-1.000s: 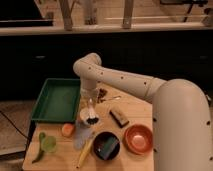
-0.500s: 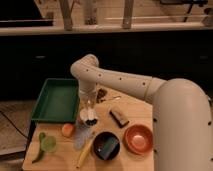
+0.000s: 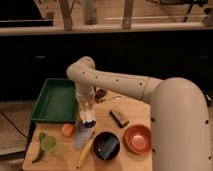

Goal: Place brush in paper cup

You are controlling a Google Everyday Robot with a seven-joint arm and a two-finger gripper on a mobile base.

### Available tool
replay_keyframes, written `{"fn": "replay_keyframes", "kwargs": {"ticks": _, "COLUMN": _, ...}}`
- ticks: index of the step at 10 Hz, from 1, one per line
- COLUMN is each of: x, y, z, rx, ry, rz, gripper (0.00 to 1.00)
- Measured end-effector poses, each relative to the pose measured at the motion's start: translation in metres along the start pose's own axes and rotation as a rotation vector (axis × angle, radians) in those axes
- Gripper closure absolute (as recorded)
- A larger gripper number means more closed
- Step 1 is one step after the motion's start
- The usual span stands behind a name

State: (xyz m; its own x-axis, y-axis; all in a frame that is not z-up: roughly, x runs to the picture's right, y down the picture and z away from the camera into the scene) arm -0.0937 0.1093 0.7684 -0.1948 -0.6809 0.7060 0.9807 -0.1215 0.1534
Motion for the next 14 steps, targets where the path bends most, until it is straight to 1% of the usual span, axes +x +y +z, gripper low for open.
{"fn": "replay_keyframes", "kwargs": {"ticks": 2, "x": -0.0014, "y": -0.0013, "z": 0.0021, "rx": 0.0, "ry": -0.002, "rz": -0.005, "gripper": 0.99}}
{"fn": "replay_keyframes", "kwargs": {"ticks": 3, "x": -0.0016, "y": -0.0023, "z": 0.0029, "rx": 0.003, "ry": -0.004, "rz": -0.005, "gripper": 0.97}}
{"fn": "replay_keyframes", "kwargs": {"ticks": 4, "x": -0.0015, "y": -0.0025, "z": 0.0033, "rx": 0.005, "ry": -0.006, "rz": -0.004, "gripper": 0.91}}
{"fn": "replay_keyframes", "kwargs": {"ticks": 5, "x": -0.0012, "y": -0.0029, "z": 0.0035, "rx": 0.009, "ry": -0.006, "rz": -0.003, "gripper": 0.79}}
{"fn": "replay_keyframes", "kwargs": {"ticks": 7, "x": -0.0014, "y": -0.0038, "z": 0.0037, "rx": 0.01, "ry": -0.007, "rz": -0.008, "gripper": 0.61}}
{"fn": "replay_keyframes", "kwargs": {"ticks": 8, "x": -0.0017, "y": -0.0042, "z": 0.0045, "rx": 0.01, "ry": -0.009, "rz": -0.011, "gripper": 0.49}}
{"fn": "replay_keyframes", "kwargs": {"ticks": 10, "x": -0.0027, "y": -0.0044, "z": 0.0071, "rx": 0.009, "ry": -0.017, "rz": -0.014, "gripper": 0.29}}
{"fn": "replay_keyframes", "kwargs": {"ticks": 11, "x": -0.0031, "y": -0.005, "z": 0.0082, "rx": 0.009, "ry": -0.02, "rz": -0.016, "gripper": 0.22}}
{"fn": "replay_keyframes", "kwargs": {"ticks": 12, "x": -0.0035, "y": -0.0046, "z": 0.0089, "rx": 0.01, "ry": -0.022, "rz": -0.015, "gripper": 0.2}}
{"fn": "replay_keyframes", "kwargs": {"ticks": 14, "x": -0.004, "y": -0.0041, "z": 0.0103, "rx": 0.013, "ry": -0.025, "rz": -0.017, "gripper": 0.2}}
